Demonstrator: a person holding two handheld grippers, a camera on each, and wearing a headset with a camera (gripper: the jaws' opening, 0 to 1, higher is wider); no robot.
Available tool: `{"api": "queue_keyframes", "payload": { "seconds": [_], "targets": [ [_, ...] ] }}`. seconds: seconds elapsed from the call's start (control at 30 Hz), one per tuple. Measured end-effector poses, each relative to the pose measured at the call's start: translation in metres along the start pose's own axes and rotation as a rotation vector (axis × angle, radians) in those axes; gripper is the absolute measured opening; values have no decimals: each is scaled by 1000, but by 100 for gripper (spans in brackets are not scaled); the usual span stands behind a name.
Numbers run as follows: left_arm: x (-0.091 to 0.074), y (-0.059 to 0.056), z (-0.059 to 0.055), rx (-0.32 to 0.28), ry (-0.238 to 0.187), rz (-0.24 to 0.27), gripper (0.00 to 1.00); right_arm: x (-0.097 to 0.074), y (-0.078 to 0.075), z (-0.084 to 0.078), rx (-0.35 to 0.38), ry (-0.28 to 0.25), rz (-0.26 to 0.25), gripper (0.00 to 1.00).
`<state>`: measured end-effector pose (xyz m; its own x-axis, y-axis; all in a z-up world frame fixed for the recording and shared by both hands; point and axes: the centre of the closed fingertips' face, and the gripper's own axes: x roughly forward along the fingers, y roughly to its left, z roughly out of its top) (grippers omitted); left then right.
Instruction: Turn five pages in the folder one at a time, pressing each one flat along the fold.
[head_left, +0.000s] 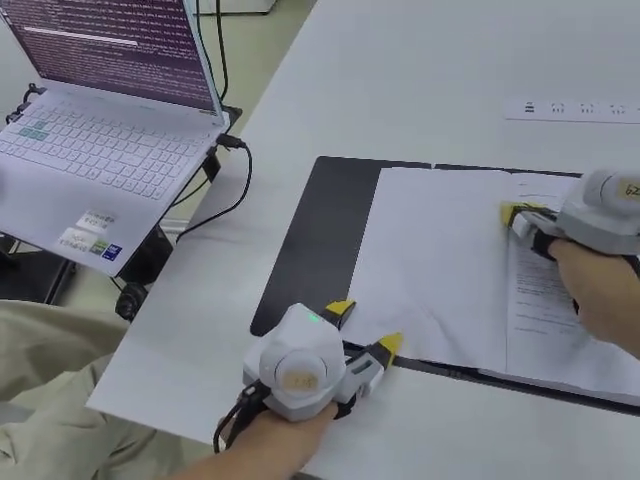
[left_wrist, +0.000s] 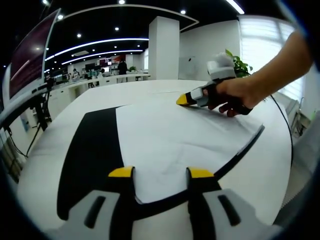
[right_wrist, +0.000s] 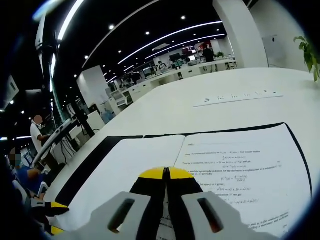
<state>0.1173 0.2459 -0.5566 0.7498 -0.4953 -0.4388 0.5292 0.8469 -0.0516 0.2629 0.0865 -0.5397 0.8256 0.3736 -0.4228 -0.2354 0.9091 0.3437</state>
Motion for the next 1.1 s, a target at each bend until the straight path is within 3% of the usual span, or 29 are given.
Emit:
{"api": "queue_keyframes", "payload": {
  "seconds": [0.43, 1.1],
  "targets": [
    [-1, 0, 1, -1, 0, 0, 40, -22, 15, -14, 27, 4, 4, 0],
    [-1, 0, -1, -3, 0, 0, 40, -56, 24, -39, 52, 39, 15, 0]
  ]
}}
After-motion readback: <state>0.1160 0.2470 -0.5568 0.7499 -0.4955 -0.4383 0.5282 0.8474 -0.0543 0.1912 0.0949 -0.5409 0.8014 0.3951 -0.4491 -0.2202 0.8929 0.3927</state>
